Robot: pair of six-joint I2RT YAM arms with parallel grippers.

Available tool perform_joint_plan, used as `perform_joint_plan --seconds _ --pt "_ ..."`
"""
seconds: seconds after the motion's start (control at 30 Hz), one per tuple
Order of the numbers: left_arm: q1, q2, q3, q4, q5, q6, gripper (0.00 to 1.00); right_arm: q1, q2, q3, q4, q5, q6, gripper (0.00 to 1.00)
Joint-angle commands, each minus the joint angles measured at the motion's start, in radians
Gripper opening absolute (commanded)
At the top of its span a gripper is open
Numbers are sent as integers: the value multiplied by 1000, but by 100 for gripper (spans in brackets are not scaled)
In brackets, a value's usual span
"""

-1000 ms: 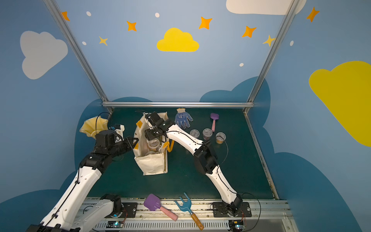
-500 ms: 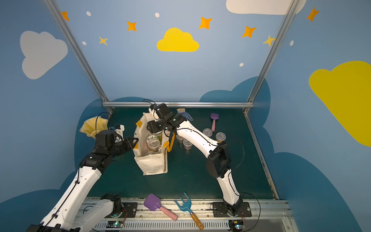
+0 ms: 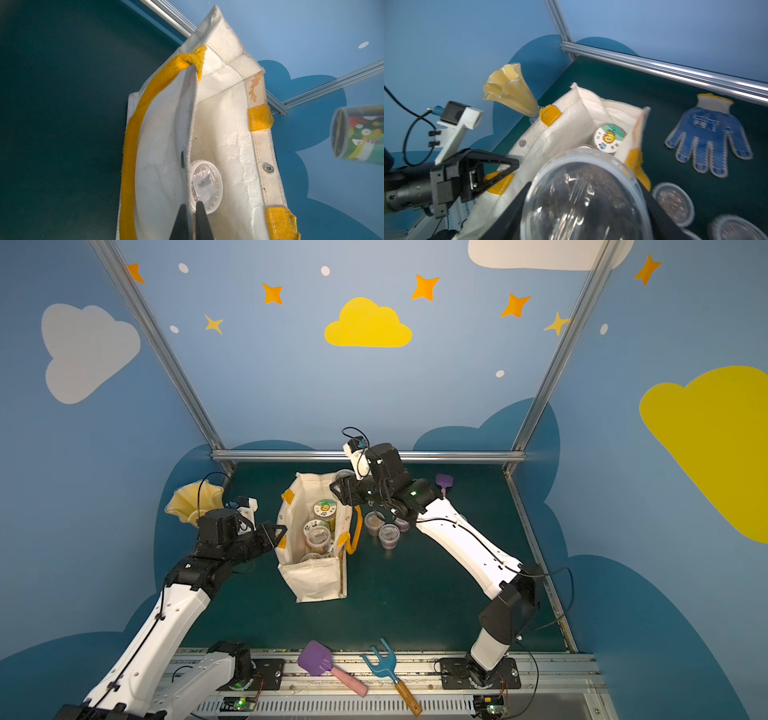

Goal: Take out the seed jars from the canvas bag
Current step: Place the seed jar at the center of the board.

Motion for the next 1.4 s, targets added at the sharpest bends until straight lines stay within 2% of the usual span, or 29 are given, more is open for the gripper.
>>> perform_joint_plan --seconds 0.0,0.27,0.5,0.7,1.1,1.37 --pt "3 -21 -3 12 8 8 6 -43 -107 -94 46 55 -18 58" --pt "3 -10 3 14 4 12 7 -178 -251 -395 98 138 19 59" --pt "6 2 2 18 6 12 7 -258 -257 -599 149 190 58 59" --pt "7 4 3 20 8 14 7 -264 -189 -664 173 277 54 59" --pt "7 -8 0 5 -4 17 7 -264 -36 -726 296 288 92 62" --pt "7 2 -1 11 0 15 6 -264 2 -736 328 295 129 66"
